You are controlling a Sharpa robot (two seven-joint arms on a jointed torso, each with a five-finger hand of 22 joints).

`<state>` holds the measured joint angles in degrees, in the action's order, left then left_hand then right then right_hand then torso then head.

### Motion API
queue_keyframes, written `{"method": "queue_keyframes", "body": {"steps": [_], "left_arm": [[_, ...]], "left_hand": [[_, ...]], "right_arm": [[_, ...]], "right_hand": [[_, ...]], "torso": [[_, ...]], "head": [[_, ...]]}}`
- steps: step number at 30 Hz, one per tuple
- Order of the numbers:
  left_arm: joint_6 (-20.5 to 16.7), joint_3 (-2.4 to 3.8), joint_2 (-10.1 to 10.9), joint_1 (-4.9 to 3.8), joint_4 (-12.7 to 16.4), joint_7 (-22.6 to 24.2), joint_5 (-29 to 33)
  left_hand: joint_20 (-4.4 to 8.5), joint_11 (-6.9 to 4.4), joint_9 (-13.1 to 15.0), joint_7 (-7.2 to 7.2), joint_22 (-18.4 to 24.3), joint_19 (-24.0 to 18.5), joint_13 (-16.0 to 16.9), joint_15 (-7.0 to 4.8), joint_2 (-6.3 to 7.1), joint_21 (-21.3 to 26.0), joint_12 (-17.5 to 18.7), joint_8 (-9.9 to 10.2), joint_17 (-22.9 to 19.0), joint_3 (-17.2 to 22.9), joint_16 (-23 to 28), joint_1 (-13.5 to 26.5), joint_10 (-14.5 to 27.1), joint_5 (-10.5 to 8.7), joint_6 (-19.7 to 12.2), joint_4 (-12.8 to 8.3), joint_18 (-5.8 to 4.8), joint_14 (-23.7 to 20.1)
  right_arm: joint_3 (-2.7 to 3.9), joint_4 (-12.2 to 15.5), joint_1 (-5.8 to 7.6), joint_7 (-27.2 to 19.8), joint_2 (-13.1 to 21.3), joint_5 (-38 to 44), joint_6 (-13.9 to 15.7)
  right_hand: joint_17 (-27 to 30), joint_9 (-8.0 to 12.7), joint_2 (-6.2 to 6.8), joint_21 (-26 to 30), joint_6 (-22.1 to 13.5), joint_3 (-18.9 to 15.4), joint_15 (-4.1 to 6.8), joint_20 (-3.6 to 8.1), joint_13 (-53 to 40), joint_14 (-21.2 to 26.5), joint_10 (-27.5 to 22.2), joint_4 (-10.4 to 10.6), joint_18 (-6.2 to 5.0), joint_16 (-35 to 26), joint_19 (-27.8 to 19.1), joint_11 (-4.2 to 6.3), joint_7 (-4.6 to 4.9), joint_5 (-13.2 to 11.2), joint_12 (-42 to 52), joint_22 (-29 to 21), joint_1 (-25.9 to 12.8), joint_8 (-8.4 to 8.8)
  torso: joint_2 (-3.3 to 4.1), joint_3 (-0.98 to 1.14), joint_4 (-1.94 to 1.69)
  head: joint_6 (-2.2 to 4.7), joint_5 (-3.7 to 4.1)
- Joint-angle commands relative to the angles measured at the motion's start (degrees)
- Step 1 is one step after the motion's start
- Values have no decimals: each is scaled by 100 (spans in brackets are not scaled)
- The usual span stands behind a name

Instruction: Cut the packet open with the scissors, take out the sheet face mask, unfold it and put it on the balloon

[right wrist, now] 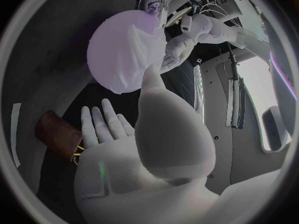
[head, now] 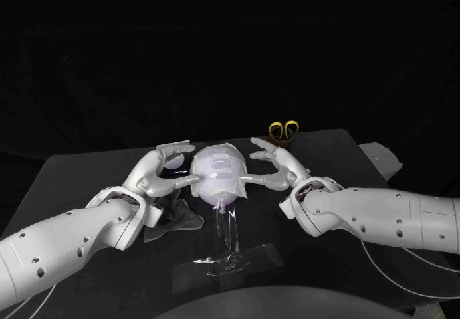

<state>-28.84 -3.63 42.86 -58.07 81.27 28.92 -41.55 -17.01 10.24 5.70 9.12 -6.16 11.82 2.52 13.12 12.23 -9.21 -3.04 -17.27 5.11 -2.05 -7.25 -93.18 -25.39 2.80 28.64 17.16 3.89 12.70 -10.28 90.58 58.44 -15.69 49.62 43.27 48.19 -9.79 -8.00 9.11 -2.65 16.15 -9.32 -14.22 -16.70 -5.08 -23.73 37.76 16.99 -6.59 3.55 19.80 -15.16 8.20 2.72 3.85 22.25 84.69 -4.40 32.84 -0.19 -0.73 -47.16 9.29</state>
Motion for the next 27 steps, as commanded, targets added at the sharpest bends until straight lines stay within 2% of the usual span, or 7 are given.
{"method": "queue_keyframes", "body": {"steps": [1,10,14,18,27], "left_arm": [[23,10,-64,-21,-37,-125,-221],[158,12,-220,-41,-121,-240,-240],[241,13,-280,-51,-161,-306,-242],[325,13,-324,-61,-206,-392,-244],[444,13,-400,-69,-309,-568,-319]], "left_hand": [[-4,-12,-4,264,29,-58,-7,14,43,45,27,21,-8,-33,30,-6,44,20,-37,-3,-66,-42],[-4,-12,-1,293,43,-48,-15,33,48,61,68,41,-32,-65,78,11,159,21,-44,-1,-68,-88],[-4,-21,5,298,51,-41,-19,44,50,68,78,42,-43,-122,103,39,219,22,-29,0,-67,-111],[-4,-7,14,311,56,-33,-14,44,-16,74,71,33,-44,-115,109,54,202,19,4,-3,-67,-101],[-2,33,25,348,71,-25,-11,22,-99,91,67,36,-50,-19,129,13,184,15,34,-10,-65,-97]], "right_arm": [[4,-59,3,61,-45,197,-275],[4,-223,2,240,-144,335,-549],[4,-305,0,320,-179,410,-643],[3,-397,-2,399,-196,542,-776],[3,-503,-11,527,-195,852,-1121]], "right_hand": [[14,6,0,16,-29,-34,-19,-1,13,55,-40,0,63,-36,-54,-4,774,12,-9,-25,44,15],[68,4,-15,24,-26,-53,-32,-2,52,156,-75,-1,79,-76,-124,-3,794,13,-11,-130,71,11],[89,-19,-85,22,27,-28,-28,-1,78,176,-65,-6,83,-91,-145,16,812,11,0,-175,112,-10],[103,-34,-166,18,64,6,-27,-1,93,173,2,-16,80,-97,-141,22,836,9,25,-205,176,-27],[131,-66,-142,9,138,-6,-1,-1,113,207,59,-14,73,-110,-108,51,842,9,49,-219,261,-56]], "torso": [[0,2,-6],[-1,-1,0],[-4,0,1],[-6,4,-2],[-3,3,5]], "head": [[-2,2],[-21,6],[-22,9],[-25,4],[-47,20]]}}
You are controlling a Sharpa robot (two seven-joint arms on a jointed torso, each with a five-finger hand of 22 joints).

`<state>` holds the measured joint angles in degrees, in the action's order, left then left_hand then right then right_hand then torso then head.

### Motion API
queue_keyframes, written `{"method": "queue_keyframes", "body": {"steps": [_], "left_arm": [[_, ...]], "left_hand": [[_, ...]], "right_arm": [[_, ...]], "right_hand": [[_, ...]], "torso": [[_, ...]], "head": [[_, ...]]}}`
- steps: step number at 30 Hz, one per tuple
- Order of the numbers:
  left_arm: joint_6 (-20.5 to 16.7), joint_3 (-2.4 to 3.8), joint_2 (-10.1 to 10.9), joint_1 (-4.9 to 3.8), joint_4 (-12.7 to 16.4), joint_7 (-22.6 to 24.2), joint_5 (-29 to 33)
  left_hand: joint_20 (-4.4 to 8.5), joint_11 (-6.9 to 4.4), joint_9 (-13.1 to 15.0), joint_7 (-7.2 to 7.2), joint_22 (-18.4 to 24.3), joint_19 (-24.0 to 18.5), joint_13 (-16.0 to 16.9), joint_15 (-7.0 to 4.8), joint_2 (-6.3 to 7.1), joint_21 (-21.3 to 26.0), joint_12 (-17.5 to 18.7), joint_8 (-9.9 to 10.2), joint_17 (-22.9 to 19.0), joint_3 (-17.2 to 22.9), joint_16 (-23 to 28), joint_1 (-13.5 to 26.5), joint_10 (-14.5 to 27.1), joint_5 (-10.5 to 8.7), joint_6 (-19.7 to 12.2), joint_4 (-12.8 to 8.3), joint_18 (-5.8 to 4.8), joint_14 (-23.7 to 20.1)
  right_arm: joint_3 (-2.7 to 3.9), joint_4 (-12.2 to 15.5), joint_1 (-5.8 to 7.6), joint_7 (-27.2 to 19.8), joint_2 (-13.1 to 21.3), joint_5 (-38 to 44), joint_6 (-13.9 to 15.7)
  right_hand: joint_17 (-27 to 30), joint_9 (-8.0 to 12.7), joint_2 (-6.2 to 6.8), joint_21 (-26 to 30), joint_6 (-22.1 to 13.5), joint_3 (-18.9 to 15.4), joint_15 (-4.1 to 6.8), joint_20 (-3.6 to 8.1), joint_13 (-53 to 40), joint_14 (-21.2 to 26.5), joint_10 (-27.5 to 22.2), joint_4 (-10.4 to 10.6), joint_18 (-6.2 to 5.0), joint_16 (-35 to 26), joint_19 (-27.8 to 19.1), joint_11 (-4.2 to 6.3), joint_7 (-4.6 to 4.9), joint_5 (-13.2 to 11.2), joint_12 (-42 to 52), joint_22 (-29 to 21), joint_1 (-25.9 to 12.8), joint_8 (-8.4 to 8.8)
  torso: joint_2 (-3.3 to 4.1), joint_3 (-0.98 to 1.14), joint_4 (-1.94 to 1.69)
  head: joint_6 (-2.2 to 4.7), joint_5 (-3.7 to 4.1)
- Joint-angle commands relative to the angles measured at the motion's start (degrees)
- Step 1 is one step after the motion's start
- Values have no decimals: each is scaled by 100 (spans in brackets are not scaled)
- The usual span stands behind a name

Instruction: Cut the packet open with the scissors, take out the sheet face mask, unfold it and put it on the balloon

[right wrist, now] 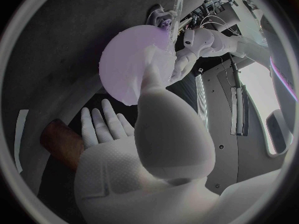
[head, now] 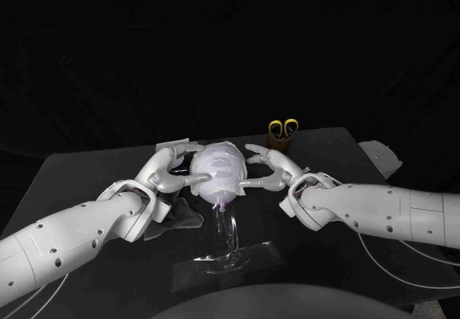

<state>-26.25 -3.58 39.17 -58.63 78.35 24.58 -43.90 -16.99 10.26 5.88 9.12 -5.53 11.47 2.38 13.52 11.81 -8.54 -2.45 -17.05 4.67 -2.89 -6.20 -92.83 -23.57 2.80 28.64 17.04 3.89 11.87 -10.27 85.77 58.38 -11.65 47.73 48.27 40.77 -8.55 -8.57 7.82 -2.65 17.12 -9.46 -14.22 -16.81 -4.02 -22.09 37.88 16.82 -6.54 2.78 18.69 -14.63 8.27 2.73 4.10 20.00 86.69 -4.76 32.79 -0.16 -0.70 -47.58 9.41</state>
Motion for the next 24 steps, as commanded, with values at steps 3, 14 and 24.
{"method": "queue_keyframes", "body": {"steps": [3,14,24], "left_arm": [[214,7,-53,-13,-49,-183,-117],[228,7,-73,-14,-82,-244,-150],[197,7,-70,-14,-56,-223,-151]], "left_hand": [[-3,33,8,350,12,12,3,-25,-76,28,8,20,-8,91,30,-34,4,13,34,1,-65,-15],[-2,46,7,360,15,16,1,-45,-95,32,10,30,-10,122,37,-51,14,12,26,-1,-63,-15],[-2,46,7,360,15,16,1,-45,-95,32,10,30,-10,122,37,-51,14,12,26,-1,-63,-15]], "right_arm": [[1,-59,-11,158,-14,451,-459],[1,-254,-35,500,-103,1135,-408],[2,-304,-55,1043,-134,1768,-85]], "right_hand": [[6,-13,-3,7,54,3,5,10,6,27,101,5,64,-31,13,1,833,8,41,0,75,-27],[-4,-46,-3,-5,139,-1,12,10,5,-72,303,4,45,-12,96,1,833,8,113,4,178,-61],[4,-89,162,-9,257,-85,3,9,14,-144,431,15,41,-4,154,-18,848,11,173,-31,235,-109]], "torso": [[0,2,-2],[1,-2,-6],[-5,-5,-6]], "head": [[-8,17],[-39,87],[-64,127]]}}
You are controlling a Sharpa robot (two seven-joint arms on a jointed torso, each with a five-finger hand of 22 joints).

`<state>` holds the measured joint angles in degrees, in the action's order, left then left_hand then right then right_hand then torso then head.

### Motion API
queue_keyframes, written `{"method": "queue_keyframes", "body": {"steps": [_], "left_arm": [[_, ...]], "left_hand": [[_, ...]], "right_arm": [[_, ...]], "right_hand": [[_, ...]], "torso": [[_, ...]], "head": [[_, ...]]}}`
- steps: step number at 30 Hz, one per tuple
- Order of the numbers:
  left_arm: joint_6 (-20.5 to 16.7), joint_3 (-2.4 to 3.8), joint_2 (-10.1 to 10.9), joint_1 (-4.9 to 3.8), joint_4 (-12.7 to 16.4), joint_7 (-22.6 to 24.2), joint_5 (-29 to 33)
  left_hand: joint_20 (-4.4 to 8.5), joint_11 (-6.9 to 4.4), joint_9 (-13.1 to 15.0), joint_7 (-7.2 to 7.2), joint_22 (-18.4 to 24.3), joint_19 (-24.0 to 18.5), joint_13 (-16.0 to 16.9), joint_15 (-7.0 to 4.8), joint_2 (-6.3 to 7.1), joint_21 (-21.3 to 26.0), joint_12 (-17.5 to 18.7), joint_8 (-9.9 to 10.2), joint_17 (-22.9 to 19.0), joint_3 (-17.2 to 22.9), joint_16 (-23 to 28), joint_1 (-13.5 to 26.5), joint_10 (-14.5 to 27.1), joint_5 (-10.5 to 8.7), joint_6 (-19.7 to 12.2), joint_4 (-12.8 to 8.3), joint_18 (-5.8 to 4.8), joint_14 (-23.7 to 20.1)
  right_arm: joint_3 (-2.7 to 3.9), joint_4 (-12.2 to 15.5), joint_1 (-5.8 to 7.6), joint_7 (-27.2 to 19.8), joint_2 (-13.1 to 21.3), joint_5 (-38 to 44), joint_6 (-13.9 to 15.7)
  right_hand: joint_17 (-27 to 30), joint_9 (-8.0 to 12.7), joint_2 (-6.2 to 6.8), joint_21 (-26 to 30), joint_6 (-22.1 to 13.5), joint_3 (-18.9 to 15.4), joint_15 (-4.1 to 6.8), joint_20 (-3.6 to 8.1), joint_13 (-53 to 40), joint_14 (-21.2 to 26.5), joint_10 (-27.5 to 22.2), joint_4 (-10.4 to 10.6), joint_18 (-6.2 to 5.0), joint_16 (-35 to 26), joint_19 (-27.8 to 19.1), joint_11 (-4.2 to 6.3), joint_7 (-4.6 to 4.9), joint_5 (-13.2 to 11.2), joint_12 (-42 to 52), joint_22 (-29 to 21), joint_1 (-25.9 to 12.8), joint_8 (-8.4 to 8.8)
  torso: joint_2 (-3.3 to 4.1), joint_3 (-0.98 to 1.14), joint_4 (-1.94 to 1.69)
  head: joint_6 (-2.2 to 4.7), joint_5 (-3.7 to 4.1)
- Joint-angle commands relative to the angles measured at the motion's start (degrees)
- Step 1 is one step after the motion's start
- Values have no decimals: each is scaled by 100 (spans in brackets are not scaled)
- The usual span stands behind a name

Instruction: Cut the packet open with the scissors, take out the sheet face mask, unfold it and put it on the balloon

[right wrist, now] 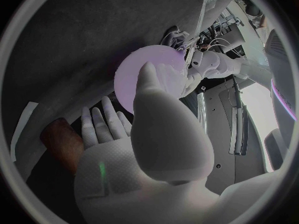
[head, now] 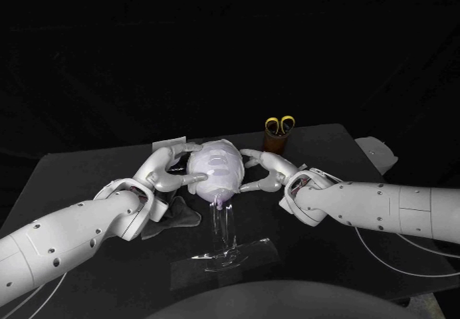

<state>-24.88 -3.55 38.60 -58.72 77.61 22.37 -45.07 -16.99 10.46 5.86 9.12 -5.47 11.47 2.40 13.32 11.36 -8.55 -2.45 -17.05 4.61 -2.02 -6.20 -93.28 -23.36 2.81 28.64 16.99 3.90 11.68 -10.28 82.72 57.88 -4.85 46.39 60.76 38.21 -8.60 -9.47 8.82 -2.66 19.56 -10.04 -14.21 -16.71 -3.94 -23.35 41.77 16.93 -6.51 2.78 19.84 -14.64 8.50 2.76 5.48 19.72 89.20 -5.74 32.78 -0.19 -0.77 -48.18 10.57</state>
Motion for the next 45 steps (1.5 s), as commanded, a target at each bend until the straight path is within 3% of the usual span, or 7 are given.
{"method": "queue_keyframes", "body": {"steps": [1,3,10,18,24,34,45], "left_arm": [[60,4,-12,-6,18,0,-34],[61,3,-10,-6,17,1,-33],[77,3,14,-6,7,-12,-31],[99,2,24,-6,-19,-38,-30],[117,2,9,-5,-37,-49,-29],[129,2,-11,-5,-44,-60,-28],[143,2,-14,-5,-41,-73,-25]], "left_hand": [[-2,26,10,361,9,16,0,-24,-50,32,10,30,-5,36,38,-7,-7,12,26,4,-64,4],[-1,28,8,364,11,15,0,-30,-43,34,11,37,-6,36,40,-9,-5,12,17,4,-63,3],[-1,28,8,364,11,15,0,-30,-43,34,11,37,-6,36,40,-9,-5,12,17,4,-63,3],[-1,30,8,365,14,11,-1,-31,-39,39,12,41,-5,35,40,-10,2,12,13,5,-63,6],[-1,34,8,368,14,11,0,-34,-38,39,11,42,-5,34,40,-10,-3,12,13,5,-63,7],[-1,50,8,381,17,11,-1,-43,-38,43,11,45,-7,34,45,-10,-1,12,13,5,-63,5],[-1,64,10,392,19,11,0,-54,-42,45,10,46,-10,35,51,-10,-5,12,16,5,-63,-1]], "right_arm": [[3,3,-6,386,4,543,184],[3,16,-8,419,27,595,241],[23,256,-7,49,283,246,459],[63,745,92,-800,676,-1200,509],[78,899,199,-1182,741,-2064,392],[83,555,250,-1162,419,-2283,317],[80,35,248,-930,38,-1562,172]], "right_hand": [[12,0,71,-8,16,-31,3,-1,7,-16,42,4,38,-5,37,-17,827,8,35,-9,-15,-13],[9,-18,54,-10,57,-21,1,0,7,-36,52,3,36,-3,53,-18,831,8,40,-5,-4,-28],[-36,-131,-247,-24,380,168,9,3,8,-317,223,-40,26,44,168,-12,848,0,124,-24,188,-154],[-131,-288,-510,-64,886,191,59,4,10,-813,465,-62,-22,136,450,26,849,-2,211,56,266,-342],[-91,-270,-594,-61,904,18,57,2,23,-773,480,-36,-26,110,506,22,851,-4,188,34,14,-333],[-39,-224,-657,-57,838,-121,46,3,28,-676,453,-45,-18,72,527,13,856,-3,148,-10,-115,-288],[33,-150,-628,-37,671,-215,25,3,30,-494,375,-72,4,21,454,-1,857,-3,88,-107,-75,-203]], "torso": [[-4,-2,2],[-6,-2,5],[-3,4,10],[-3,5,12],[-3,4,4],[3,-5,-10],[7,-4,-10]], "head": [[-4,11],[3,11],[46,8],[74,26],[95,49],[120,56],[118,24]]}}
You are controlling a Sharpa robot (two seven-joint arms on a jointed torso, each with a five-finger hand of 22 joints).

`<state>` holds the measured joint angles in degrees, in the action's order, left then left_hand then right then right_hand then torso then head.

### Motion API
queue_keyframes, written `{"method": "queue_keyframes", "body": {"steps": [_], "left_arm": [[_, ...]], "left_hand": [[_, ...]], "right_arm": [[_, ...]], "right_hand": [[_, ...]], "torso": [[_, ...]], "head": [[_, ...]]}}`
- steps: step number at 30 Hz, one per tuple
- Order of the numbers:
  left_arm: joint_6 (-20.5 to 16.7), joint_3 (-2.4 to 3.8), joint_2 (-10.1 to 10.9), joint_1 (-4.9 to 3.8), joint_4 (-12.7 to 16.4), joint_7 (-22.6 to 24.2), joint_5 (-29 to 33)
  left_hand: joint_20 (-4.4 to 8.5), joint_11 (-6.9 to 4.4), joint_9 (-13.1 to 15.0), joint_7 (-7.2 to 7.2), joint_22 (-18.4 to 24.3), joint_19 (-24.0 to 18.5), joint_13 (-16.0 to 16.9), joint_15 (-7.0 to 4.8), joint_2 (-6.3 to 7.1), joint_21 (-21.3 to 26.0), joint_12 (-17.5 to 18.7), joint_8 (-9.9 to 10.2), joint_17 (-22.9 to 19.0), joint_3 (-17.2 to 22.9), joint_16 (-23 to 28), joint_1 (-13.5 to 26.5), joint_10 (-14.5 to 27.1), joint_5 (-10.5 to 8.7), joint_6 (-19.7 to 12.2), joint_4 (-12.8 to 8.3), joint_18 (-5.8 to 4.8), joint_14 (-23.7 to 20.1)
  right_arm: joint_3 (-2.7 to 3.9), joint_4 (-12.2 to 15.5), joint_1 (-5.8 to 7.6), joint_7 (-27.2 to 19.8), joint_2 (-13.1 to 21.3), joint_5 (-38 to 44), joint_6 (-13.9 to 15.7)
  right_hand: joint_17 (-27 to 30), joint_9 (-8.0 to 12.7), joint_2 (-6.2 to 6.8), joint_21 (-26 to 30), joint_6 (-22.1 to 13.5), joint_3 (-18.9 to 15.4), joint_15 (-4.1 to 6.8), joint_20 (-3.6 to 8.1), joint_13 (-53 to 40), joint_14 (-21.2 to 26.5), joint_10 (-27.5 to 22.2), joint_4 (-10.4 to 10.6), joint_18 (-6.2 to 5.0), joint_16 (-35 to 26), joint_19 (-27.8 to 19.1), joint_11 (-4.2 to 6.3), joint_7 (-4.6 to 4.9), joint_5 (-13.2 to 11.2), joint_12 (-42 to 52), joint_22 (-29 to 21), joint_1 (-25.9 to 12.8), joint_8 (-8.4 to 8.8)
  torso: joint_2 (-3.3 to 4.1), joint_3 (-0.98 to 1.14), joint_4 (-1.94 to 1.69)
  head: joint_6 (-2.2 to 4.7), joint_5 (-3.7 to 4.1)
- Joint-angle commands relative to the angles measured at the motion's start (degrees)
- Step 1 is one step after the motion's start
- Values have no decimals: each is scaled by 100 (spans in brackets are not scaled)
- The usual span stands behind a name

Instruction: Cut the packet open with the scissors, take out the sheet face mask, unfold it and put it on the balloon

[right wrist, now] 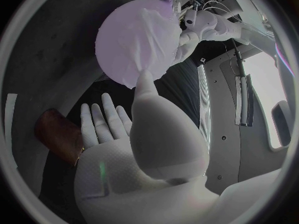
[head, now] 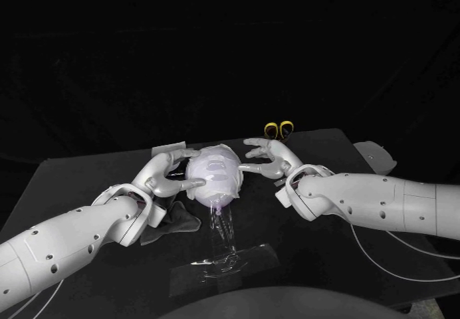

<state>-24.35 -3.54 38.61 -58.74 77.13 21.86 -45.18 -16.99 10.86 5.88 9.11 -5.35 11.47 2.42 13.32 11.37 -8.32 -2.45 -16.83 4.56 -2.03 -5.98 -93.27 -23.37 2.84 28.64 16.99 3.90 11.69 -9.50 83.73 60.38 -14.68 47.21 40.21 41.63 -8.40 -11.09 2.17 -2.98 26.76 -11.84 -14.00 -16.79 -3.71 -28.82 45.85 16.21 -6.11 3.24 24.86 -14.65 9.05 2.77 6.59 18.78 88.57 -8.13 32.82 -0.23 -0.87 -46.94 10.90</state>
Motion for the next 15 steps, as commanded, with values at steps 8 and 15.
{"method": "queue_keyframes", "body": {"steps": [8,15], "left_arm": [[93,2,-24,-3,-4,-34,-13],[97,2,-23,-3,-17,-49,-12]], "left_hand": [[-1,36,8,404,9,13,-2,-62,-41,24,10,28,-9,34,37,-11,-5,9,14,5,-62,-10],[-1,45,8,412,13,7,-3,-69,-42,30,11,30,-9,35,39,-11,3,8,13,5,-62,-9]], "right_arm": [[-2,-176,-20,229,-133,1071,-276],[-7,-260,-83,448,-170,1604,-393]], "right_hand": [[56,37,75,4,-98,-64,-6,11,6,173,-65,-12,-25,-48,-89,-5,799,-3,-46,-64,52,65],[83,46,120,12,-113,-77,-14,12,4,244,-82,-16,-15,-59,-144,-8,797,-3,-59,-119,110,76]], "torso": [[-5,6,15],[-3,8,17]], "head": [[-29,-18],[-45,-20]]}}
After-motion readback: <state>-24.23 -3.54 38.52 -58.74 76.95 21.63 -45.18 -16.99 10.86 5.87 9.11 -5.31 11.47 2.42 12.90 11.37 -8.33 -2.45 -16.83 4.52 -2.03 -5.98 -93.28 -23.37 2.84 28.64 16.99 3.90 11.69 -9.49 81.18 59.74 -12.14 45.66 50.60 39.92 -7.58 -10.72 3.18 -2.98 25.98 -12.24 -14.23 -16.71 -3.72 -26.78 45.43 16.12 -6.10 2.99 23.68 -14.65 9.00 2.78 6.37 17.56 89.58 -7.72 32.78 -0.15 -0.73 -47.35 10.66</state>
